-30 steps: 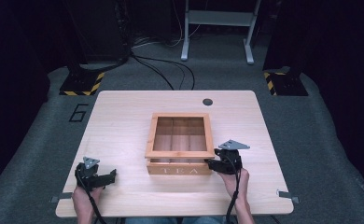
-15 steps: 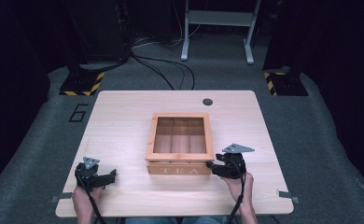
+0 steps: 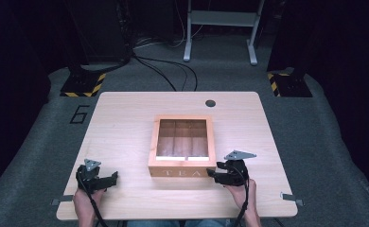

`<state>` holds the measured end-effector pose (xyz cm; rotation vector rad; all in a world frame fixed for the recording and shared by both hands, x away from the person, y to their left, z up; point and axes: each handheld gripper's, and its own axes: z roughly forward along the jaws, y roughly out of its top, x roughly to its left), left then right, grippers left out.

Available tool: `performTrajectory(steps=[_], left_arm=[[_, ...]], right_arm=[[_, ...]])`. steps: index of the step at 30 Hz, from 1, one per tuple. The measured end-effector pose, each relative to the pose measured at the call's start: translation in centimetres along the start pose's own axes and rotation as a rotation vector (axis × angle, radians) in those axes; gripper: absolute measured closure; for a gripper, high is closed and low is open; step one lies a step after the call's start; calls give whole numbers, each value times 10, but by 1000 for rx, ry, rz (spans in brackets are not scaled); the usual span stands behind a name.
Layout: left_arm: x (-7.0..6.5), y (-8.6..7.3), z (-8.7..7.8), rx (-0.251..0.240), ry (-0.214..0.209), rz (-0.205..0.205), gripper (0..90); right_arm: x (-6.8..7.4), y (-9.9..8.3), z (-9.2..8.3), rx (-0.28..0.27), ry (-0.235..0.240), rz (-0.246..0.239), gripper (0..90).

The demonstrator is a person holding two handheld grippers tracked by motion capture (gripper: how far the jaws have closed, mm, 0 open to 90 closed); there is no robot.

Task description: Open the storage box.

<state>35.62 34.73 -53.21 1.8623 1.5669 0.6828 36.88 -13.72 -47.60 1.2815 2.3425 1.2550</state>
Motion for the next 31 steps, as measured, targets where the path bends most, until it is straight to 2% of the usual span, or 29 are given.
performTrajectory(steps=[7, 10, 15, 16, 17, 18, 20, 24, 25, 28, 29, 31], left_arm=[[0, 0, 0, 0, 0, 0, 34], [0, 0, 0, 0, 0, 0, 34], [0, 0, 0, 0, 0, 0, 34], [0, 0, 0, 0, 0, 0, 34], [0, 0, 0, 0, 0, 0, 34], [0, 0, 0, 0, 0, 0, 34], [0, 0, 0, 0, 0, 0, 34], [0, 0, 0, 0, 0, 0, 34], [0, 0, 0, 0, 0, -1, 34], [0, 0, 0, -2, 2, 2, 33], [0, 0, 0, -2, 2, 2, 34], [0, 0, 0, -2, 2, 3, 34]], right_arm=[[-5, -7, -15, -3, -17, 10, 365], [-9, -11, -24, -9, -46, 14, 288], [-27, -27, -38, -24, -142, 35, 207], [-37, -37, -41, -31, -184, 65, 190], [-43, -43, -42, -32, -192, 87, 181], [-43, -43, -42, -32, -192, 87, 181], [-54, -54, -42, -16, -245, 112, 166], [-74, -75, -40, -2, -317, 159, 152], [-74, -75, -40, -2, -317, 159, 152], [-75, -79, -40, -17, -359, 142, 147], [-74, -80, -38, -26, -389, 123, 144], [-73, -80, -37, -25, -396, 120, 143]])
